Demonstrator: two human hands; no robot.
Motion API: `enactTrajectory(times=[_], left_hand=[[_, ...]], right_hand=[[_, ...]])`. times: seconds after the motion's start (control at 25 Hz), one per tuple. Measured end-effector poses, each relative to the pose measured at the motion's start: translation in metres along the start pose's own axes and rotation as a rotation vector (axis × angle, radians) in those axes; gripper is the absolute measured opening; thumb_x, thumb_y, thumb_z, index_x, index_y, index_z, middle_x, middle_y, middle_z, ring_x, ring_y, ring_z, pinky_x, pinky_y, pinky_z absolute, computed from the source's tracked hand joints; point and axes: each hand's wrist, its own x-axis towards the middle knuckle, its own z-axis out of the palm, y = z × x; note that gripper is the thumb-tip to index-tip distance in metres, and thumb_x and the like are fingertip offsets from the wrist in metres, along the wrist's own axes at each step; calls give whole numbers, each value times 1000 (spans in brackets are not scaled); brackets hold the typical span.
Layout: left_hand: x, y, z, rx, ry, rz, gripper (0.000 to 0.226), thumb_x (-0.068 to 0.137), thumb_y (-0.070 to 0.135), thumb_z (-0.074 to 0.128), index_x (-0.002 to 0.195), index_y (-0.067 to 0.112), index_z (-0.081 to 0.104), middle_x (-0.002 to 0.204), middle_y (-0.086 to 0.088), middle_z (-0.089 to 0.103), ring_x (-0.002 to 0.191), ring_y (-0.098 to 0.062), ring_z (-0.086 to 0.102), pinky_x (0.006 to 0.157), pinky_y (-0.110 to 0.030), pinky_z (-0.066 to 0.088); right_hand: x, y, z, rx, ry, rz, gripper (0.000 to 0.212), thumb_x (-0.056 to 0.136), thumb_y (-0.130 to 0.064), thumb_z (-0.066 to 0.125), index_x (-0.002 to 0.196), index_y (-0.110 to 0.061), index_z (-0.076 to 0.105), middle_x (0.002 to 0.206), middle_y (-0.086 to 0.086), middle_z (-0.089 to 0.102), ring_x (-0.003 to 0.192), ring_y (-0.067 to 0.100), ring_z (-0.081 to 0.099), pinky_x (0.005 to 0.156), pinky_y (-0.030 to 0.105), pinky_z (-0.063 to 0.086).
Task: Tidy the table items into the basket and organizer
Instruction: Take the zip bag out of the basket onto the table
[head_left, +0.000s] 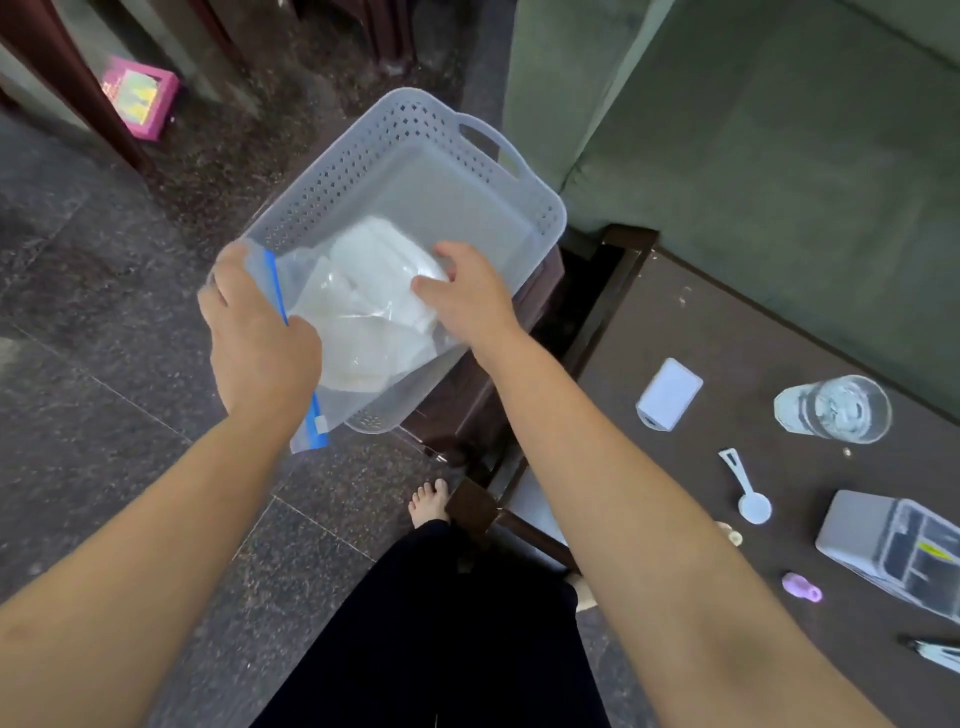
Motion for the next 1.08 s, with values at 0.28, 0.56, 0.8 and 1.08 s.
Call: enactTrajectory(times=[0.28, 0.56, 0.8, 1.08], left_hand=[[-78, 68, 67, -84, -216, 347, 67, 86, -1, 52, 144, 19, 25, 143, -7, 36, 125, -20, 36, 94, -21, 28], [-174, 31, 184, 162, -668, 460, 77, 87, 6, 55, 145, 37, 16, 134, -10, 38, 97, -23, 47, 81, -29, 34], [-197, 10, 237, 384, -837, 516, 81, 86, 5, 56, 147, 36, 13, 152, -10, 21, 133, -35, 33, 105, -48, 32], [-224, 63, 255, 305, -612, 669, 63, 85, 15, 58, 141, 21, 32, 155, -3, 20, 140, -23, 25, 109, -46, 29]], right_hand=[[-99, 120, -99, 369, 318, 112, 36, 82, -15, 61, 118, -18, 60, 100, 1, 70, 91, 20, 66, 84, 43, 55], [-186, 280, -93, 422, 574, 382, 35, 84, -15, 64, 117, -25, 57, 91, -8, 65, 79, 10, 60, 80, 29, 50], [-213, 339, -76, 329, 527, 430, 38, 93, -31, 52, 130, -21, 50, 111, -4, 62, 90, 11, 61, 88, 37, 52], [-207, 367, -133, -401, 726, 413, 37, 87, -21, 63, 122, -16, 55, 109, 9, 55, 91, 27, 54, 66, 33, 47]])
